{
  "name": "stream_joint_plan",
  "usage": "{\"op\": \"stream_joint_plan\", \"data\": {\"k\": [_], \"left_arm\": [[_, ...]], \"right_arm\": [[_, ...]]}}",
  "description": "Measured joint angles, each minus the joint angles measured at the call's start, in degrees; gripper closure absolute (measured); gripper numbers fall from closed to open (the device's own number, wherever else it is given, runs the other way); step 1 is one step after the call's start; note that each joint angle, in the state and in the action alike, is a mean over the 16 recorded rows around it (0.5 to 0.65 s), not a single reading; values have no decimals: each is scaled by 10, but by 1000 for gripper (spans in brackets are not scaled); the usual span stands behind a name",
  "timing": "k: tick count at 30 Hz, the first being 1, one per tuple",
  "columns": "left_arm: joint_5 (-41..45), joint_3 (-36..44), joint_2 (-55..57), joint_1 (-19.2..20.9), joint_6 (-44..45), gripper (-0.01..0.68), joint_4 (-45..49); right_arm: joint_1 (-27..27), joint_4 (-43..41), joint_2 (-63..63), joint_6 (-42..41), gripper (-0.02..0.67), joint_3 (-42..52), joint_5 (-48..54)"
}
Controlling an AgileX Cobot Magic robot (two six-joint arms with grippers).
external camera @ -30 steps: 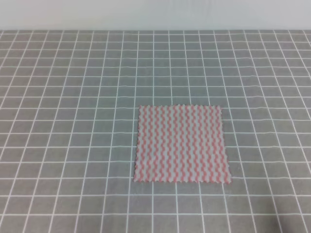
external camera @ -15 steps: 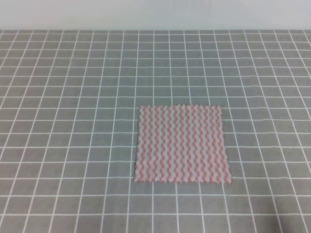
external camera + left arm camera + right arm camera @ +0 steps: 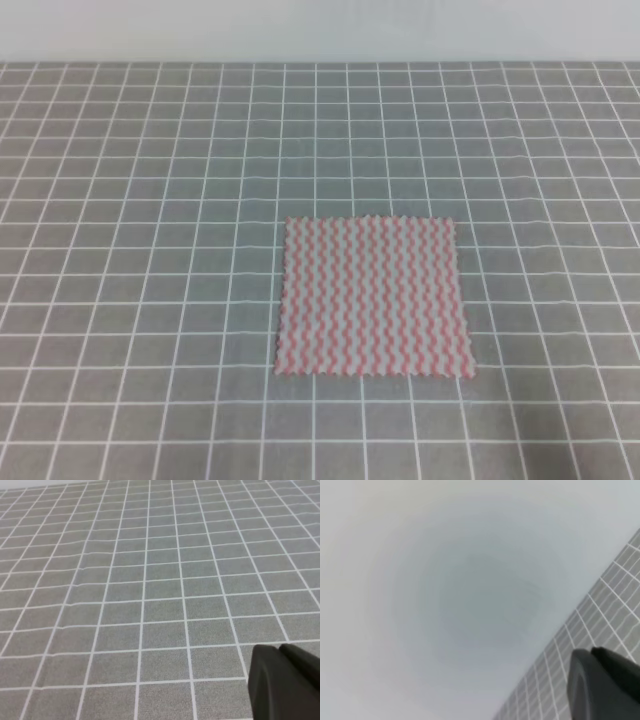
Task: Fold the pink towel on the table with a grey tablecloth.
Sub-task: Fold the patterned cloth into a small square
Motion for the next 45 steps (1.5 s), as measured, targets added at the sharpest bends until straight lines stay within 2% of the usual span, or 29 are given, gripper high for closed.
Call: {"op": "stream_joint_plan", "data": {"k": [5, 14, 24, 35, 38, 45], "left_arm": [[1, -2, 2, -23, 0, 675, 0], [1, -3, 2, -66, 0, 675, 0], [1, -2, 1, -75, 0, 675, 0], [-2, -8, 12, -75, -2, 676, -6], [-17, -9, 14, -75, -23, 676, -42], [-79, -7, 11, -75, -123, 676, -236]], "right_arm": [[0, 116, 0, 31, 666, 0, -23], [0, 124, 2, 22, 666, -5, 22], [0, 119, 65, -79, 666, -48, 69], [0, 129, 178, -264, 666, -118, 66], [0, 157, 192, -309, 666, -130, 57], [0, 212, 211, -410, 666, -151, 81]]}}
